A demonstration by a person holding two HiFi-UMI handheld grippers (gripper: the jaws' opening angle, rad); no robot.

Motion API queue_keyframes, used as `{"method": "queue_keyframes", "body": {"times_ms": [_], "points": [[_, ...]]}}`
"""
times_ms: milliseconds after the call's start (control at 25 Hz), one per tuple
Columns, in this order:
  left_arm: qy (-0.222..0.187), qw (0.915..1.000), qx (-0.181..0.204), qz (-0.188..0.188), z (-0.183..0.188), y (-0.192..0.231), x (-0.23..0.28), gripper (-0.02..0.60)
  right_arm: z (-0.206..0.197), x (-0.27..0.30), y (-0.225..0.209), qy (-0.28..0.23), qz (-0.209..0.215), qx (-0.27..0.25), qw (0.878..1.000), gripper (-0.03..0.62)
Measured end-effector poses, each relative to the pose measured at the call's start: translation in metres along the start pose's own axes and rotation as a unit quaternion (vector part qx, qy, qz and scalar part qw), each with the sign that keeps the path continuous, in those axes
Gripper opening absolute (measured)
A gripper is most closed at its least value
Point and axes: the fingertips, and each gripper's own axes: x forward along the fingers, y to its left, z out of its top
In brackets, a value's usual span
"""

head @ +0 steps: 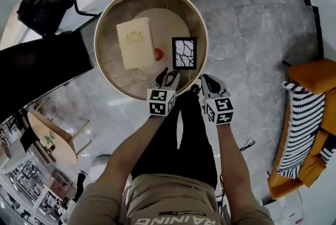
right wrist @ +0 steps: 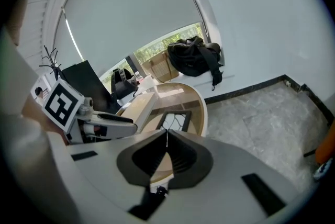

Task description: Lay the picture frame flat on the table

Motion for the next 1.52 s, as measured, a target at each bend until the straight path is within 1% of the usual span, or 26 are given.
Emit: {"method": "queue_keyframes", "body": {"times_ms": [40, 120, 160, 240, 320, 440, 560, 640, 720, 800, 840, 880, 960, 1080, 1160, 1240, 1320, 1440, 1520], "points": [[-0.007, 0.9996, 0.023, -0.011, 0.006, -0.006, -0.013, 0.191, 0.006, -0.008, 0.005, 0.001, 0.001, -0.006, 1.000, 0.008], [-0.025, 0.9975, 0.062, -0.023, 0.021, -0.013, -0.038, 0.104, 0.024, -0.025, 0.013, -0.003, 0.004, -0.020, 1.000, 0.008], [-0.037, 0.9962, 0.076, -0.022, 0.031, -0.015, -0.050, 0.062, 0.034, -0.032, 0.016, -0.009, 0.005, -0.027, 1.000, 0.008], [-0.059, 0.9942, 0.088, -0.018, 0.051, -0.016, -0.071, 0.013, 0.054, -0.045, 0.021, -0.021, 0.005, -0.036, 0.999, 0.008], [-0.077, 0.9932, 0.084, -0.025, 0.069, -0.022, -0.091, 0.008, 0.069, -0.058, 0.029, -0.032, 0.007, -0.034, 0.999, 0.008], [-0.087, 0.9915, 0.084, -0.047, 0.089, -0.039, -0.122, 0.008, 0.088, -0.084, 0.051, -0.043, 0.015, -0.034, 0.998, 0.008], [-0.088, 0.9892, 0.084, -0.081, 0.108, -0.047, -0.140, 0.008, 0.108, -0.102, 0.078, -0.047, 0.019, -0.065, 0.997, 0.008], [-0.084, 0.9885, 0.080, -0.097, 0.107, -0.057, -0.158, 0.008, 0.119, -0.114, 0.094, -0.050, 0.020, -0.088, 0.995, 0.008], [-0.086, 0.9855, 0.098, -0.109, 0.109, -0.073, -0.176, 0.007, 0.131, -0.127, 0.104, -0.062, 0.019, -0.098, 0.993, 0.008], [-0.097, 0.9803, 0.123, -0.120, 0.121, -0.084, -0.190, 0.008, 0.148, -0.136, 0.109, -0.080, 0.015, -0.104, 0.991, 0.008], [-0.102, 0.9785, 0.129, -0.124, 0.126, -0.086, -0.198, 0.006, 0.155, -0.140, 0.114, -0.084, 0.013, -0.107, 0.991, 0.008], [-0.105, 0.9778, 0.128, -0.128, 0.128, -0.089, -0.208, 0.008, 0.159, -0.145, 0.122, -0.083, 0.013, -0.112, 0.990, 0.008], [-0.109, 0.9785, 0.112, -0.134, 0.129, -0.093, -0.227, 0.006, 0.167, -0.158, 0.138, -0.077, 0.012, -0.131, 0.988, 0.008], [-0.127, 0.9791, 0.094, -0.128, 0.141, -0.092, -0.247, 0.006, 0.187, -0.177, 0.154, -0.074, 0.003, -0.178, 0.981, 0.008], [-0.152, 0.9779, 0.082, -0.118, 0.161, -0.088, -0.264, 0.008, 0.207, -0.193, 0.163, -0.096, -0.006, -0.201, 0.975, 0.008], [-0.186, 0.9739, 0.064, -0.114, 0.190, -0.085, -0.286, 0.006, 0.232, -0.213, 0.175, -0.129, -0.014, -0.210, 0.969, 0.008], [-0.225, 0.9665, 0.061, -0.107, 0.226, -0.083, -0.311, 0.006, 0.259, -0.235, 0.184, -0.167, -0.022, -0.208, 0.964, 0.008], [-0.277, 0.9531, 0.085, -0.088, 0.277, -0.080, -0.346, 0.006, 0.295, -0.261, 0.197, -0.212, -0.029, -0.209, 0.954, 0.008], [-0.301, 0.9448, 0.099, -0.083, 0.305, -0.077, -0.365, 0.008, 0.315, -0.270, 0.206, -0.230, -0.028, -0.215, 0.949, 0.008]]}}
